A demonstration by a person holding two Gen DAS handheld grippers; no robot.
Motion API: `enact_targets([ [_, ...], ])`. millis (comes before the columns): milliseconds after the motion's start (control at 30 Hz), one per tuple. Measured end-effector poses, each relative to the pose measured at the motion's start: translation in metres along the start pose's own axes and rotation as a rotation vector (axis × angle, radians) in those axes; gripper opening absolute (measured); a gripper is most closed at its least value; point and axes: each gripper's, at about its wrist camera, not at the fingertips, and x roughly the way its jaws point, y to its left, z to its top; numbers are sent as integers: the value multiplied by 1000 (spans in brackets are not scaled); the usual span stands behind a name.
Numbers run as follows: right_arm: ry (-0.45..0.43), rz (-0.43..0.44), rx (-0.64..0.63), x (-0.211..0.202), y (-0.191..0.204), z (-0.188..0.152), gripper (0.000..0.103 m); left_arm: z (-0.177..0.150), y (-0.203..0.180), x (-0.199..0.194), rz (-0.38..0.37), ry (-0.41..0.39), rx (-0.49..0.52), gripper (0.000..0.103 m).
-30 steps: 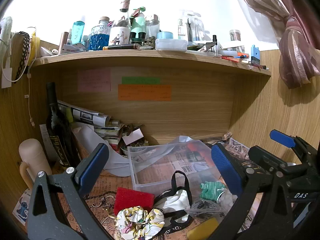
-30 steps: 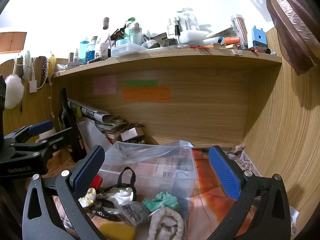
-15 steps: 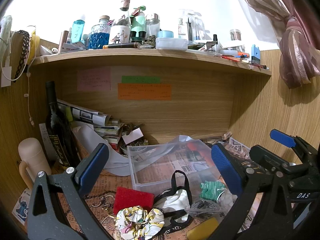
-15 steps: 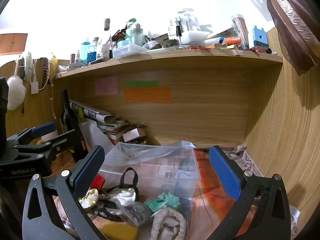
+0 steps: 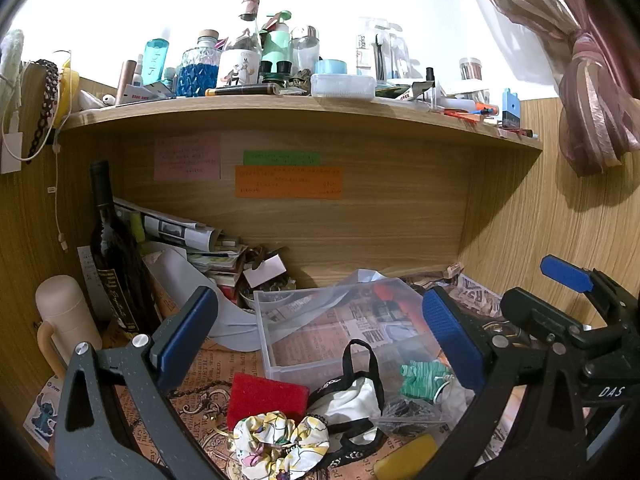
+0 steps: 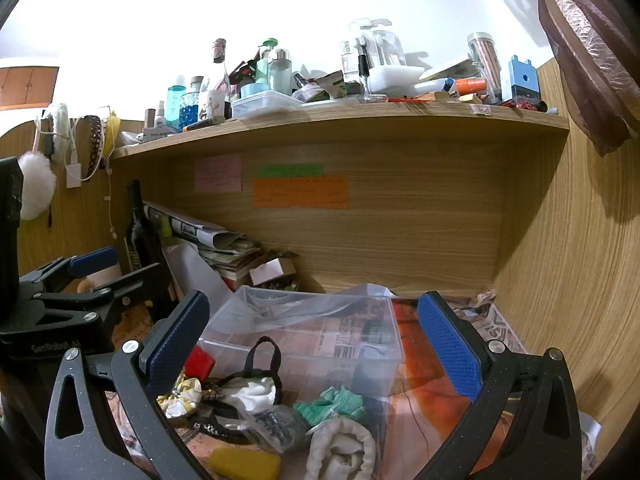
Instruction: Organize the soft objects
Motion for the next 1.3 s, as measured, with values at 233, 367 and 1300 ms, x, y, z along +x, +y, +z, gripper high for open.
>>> enact_targets([
  [233,-1,2,2,0,0,0,103,0,0,0,1,1,-1,103],
  [367,-2,4,1,0,0,1,103,0,0,0,1,1,0,103],
  [1300,55,27,19,9,0,-6,103,-7,-3,4,-20,25,-4,103],
])
